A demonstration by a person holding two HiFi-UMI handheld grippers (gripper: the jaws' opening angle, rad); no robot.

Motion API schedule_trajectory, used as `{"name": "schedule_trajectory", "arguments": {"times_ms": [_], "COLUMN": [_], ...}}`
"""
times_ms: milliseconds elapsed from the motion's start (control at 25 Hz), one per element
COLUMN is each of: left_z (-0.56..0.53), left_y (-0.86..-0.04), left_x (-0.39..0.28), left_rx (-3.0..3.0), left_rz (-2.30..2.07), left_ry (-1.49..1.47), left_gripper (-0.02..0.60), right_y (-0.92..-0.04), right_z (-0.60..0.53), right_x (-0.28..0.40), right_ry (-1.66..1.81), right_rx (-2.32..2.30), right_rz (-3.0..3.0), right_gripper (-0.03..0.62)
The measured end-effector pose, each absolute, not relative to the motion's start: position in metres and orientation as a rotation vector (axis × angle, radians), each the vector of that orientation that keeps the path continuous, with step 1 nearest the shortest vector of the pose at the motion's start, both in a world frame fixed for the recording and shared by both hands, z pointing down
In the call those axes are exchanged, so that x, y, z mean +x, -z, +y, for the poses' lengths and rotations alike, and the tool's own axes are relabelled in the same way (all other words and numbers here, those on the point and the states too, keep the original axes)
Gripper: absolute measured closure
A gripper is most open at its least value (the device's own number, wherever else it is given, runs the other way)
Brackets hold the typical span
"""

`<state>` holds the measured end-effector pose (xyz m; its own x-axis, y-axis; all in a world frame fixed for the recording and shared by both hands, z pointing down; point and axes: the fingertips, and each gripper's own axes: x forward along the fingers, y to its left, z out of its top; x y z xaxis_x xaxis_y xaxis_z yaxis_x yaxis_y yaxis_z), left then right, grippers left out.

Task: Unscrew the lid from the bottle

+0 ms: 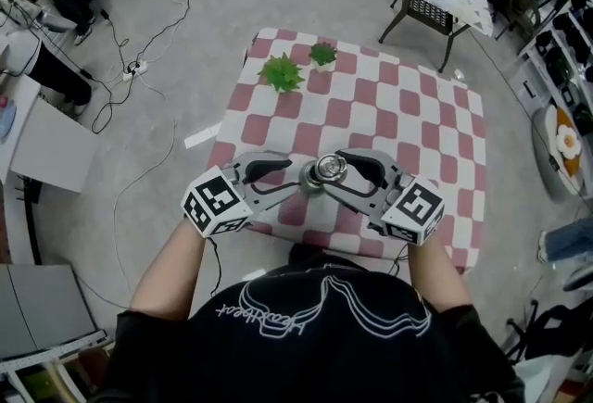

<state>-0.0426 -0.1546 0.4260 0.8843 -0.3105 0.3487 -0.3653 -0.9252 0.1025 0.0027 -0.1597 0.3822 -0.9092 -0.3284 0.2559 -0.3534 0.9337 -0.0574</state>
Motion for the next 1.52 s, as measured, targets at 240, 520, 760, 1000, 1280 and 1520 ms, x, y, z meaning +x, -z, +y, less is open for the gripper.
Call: {"name": "schedule_trajectory", "arguments": {"times_ms": [240, 520, 760, 1000, 1280, 1520], "left_z": [-0.129, -0.101, -0.080, -0.068, -0.063, -0.063], "left_y": [-0.351, -0.291, -0.279, -0.281, -0.282, -0.286], "left_x": [-0.039, -0.042, -0.043, -0.042, -0.038, -0.040], "left_rx": [2.845, 2.820, 2.821, 2.802, 2.794, 2.763], "left_rz": [-0.725, -0.856, -0.921, -0.931, -0.913, -0.902], "left_ry": [-0.137, 0.052, 0.058, 0.057, 0.053, 0.082], "left_gripper": [0.567, 0.576, 0.577, 0.577, 0.576, 0.577], "right_y": [-0.342, -0.294, -0.274, -0.269, -0.269, -0.282], "right_z": [-0.140, -0.108, -0.081, -0.070, -0.061, -0.063], "right_x": [0.013, 0.024, 0.025, 0.034, 0.040, 0.043], "right_ry": [-0.169, -0.143, -0.103, -0.112, -0.114, -0.157], "right_rx": [0.725, 0.878, 0.913, 0.980, 0.999, 1.016], "right_rz": [-2.921, -2.989, -3.020, -3.042, -3.050, -3.033], "right_gripper": [0.354, 0.355, 0.355, 0.355, 0.355, 0.353]}}
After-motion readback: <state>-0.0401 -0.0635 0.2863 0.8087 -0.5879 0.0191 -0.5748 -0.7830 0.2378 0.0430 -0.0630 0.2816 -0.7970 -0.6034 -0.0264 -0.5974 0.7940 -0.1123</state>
